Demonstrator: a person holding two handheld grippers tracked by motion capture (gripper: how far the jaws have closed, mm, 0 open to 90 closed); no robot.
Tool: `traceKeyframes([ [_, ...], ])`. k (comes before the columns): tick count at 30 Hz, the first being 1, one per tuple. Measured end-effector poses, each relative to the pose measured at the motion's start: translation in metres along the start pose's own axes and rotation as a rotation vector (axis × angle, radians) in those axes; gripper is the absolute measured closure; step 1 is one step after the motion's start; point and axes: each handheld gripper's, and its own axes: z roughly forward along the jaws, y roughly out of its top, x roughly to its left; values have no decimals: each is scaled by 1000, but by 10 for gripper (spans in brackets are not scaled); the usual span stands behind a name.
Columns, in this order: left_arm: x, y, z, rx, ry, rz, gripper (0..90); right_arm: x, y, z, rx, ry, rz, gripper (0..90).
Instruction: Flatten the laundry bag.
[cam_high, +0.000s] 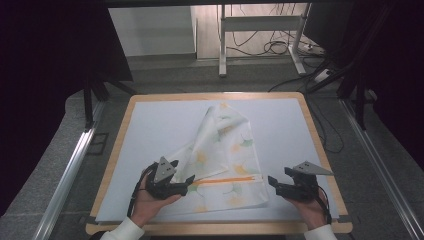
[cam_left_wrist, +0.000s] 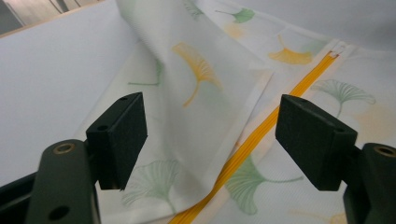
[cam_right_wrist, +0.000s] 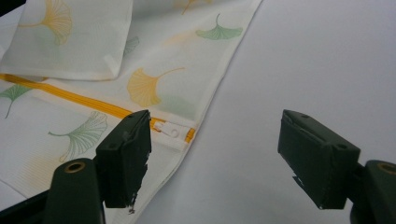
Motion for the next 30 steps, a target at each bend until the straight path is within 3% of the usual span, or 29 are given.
traceKeyframes([
  [3,-6,8,8,0,-32,10,256,2,1,2,1,0,-7,260],
  [10,-14,20,20,6,-63,25,259,2,2,-1,-29,11,-18,263],
  [19,-26,37,41,17,-107,29,264,-3,1,1,-19,4,-6,264],
  [30,-35,46,57,46,-98,60,278,-2,0,1,-17,5,-3,266],
])
